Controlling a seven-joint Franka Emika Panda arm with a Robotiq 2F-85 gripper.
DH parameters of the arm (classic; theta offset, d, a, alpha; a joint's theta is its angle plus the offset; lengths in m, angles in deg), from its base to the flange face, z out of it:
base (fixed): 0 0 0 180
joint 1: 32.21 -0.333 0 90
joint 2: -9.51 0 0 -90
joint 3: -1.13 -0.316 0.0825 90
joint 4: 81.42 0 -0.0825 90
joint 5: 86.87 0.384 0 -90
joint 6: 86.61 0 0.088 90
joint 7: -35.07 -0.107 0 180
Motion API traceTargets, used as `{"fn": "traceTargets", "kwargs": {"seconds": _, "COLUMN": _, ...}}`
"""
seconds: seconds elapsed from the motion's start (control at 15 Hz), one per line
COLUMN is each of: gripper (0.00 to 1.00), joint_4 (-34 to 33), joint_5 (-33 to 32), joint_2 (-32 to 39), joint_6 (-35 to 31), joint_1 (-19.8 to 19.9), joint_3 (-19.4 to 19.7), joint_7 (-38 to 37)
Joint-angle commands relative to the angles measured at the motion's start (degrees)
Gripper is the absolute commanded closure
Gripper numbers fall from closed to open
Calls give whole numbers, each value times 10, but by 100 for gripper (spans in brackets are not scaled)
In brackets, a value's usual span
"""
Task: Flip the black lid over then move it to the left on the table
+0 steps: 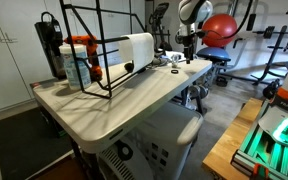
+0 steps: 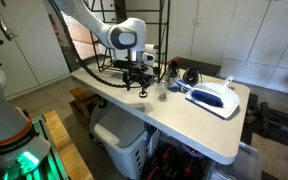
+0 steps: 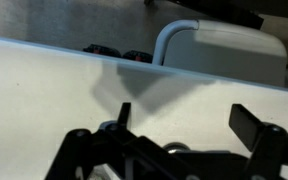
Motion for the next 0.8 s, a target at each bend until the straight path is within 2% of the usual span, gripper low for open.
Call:
{"fn": "traceTargets", "kwargs": {"seconds": 0.0, "gripper": 0, "joint_4": 81, "joint_5": 66, "joint_2": -106, "joint_6": -8, "joint_1": 26, "joint_3": 24, "joint_7": 20}}
{"fn": "traceTargets", "kwargs": {"seconds": 0.2, "gripper": 0, "joint_4": 109, "joint_5": 82, "joint_2": -176, "joint_6": -17, "joint_1": 33, "joint_3": 53, "joint_7": 11}}
{"fn": "traceTargets", "kwargs": {"seconds": 0.33, "gripper": 0, "joint_4": 128, "joint_5": 71, "joint_2": -230, "joint_6": -31, "joint_1": 33, "joint_3": 65, "joint_7": -7}}
{"fn": "traceTargets", "kwargs": {"seconds": 0.73, "gripper": 0, "joint_4": 214, "joint_5": 14, "joint_2": -405, "joint_6": -129, "joint_1": 24, "joint_3": 47, "joint_7": -61}}
